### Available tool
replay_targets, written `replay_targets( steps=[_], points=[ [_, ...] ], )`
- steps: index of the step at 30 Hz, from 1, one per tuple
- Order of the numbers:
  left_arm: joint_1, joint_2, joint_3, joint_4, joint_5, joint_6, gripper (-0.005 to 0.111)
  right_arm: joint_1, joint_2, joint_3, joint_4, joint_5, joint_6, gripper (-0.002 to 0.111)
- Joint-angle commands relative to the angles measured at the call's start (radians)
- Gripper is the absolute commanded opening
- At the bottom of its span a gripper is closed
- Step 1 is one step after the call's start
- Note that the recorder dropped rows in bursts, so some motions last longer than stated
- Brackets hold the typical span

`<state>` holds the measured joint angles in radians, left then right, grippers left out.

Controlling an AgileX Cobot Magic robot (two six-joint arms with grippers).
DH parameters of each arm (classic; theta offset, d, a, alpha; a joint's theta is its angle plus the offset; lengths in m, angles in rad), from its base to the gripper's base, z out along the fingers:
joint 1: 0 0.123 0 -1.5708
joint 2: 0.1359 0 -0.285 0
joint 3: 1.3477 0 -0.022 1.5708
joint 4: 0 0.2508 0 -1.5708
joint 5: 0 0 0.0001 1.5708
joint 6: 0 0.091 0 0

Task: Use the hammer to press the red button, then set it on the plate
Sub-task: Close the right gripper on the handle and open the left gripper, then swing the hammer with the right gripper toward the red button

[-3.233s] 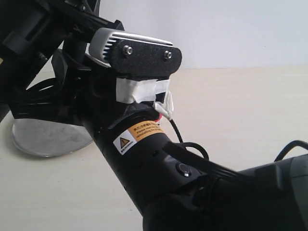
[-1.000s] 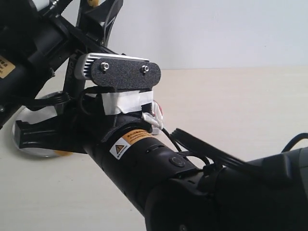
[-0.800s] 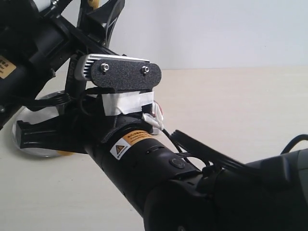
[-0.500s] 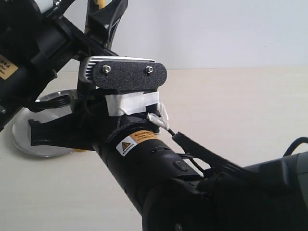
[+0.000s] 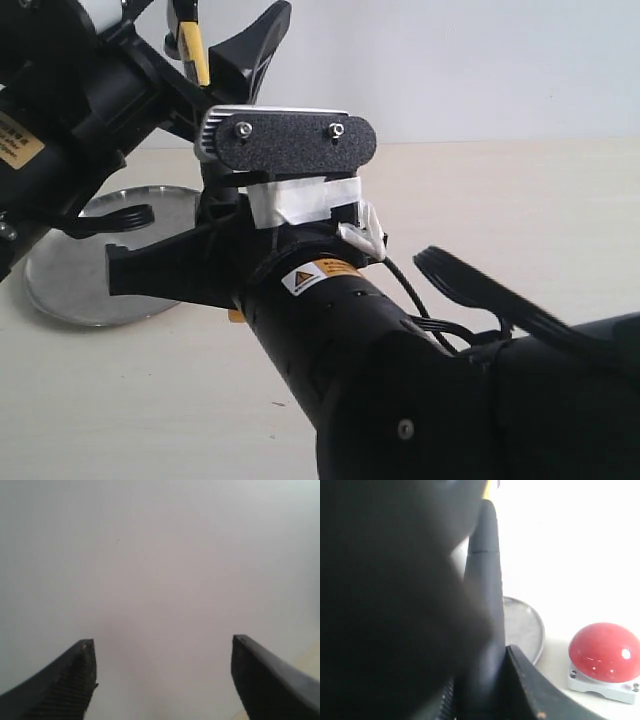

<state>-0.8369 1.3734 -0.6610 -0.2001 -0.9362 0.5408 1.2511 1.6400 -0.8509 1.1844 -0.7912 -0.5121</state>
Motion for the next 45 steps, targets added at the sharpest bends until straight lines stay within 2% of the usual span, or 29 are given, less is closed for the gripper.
replay_targets(
  steps=[1,15,19,27,31,39,45],
  points=[
    [-0.020,-0.014,-0.014,0.027,-0.040,-0.047,0.073,-0.009,-0.008,-0.009,-0.011,-0.063,-0.036,0.000],
    [-0.020,-0.014,-0.014,-0.027,-0.046,-0.022,0.073,-0.009,-0.010,-0.009,0.127,-0.130,-0.170,0.000],
    [-0.020,-0.024,-0.014,-0.059,-0.046,-0.020,0.073,-0.009,-0.010,-0.007,0.206,-0.201,-0.239,0.000],
    [-0.020,-0.040,-0.014,-0.276,-0.067,0.146,0.073,-0.009,-0.027,0.017,0.220,-0.229,-0.291,0.000],
    [-0.020,-0.040,-0.014,-0.339,-0.101,0.205,0.073,-0.009,-0.040,0.017,0.251,-0.227,-0.352,0.000],
    [-0.020,-0.040,-0.014,-0.414,-0.130,0.267,0.073,-0.009,-0.088,0.017,0.365,-0.225,-0.563,0.000],
    [0.000,-0.040,-0.014,-0.524,-0.222,0.325,0.070,-0.009,-0.157,0.017,0.457,-0.126,-0.778,0.000]
  ],
)
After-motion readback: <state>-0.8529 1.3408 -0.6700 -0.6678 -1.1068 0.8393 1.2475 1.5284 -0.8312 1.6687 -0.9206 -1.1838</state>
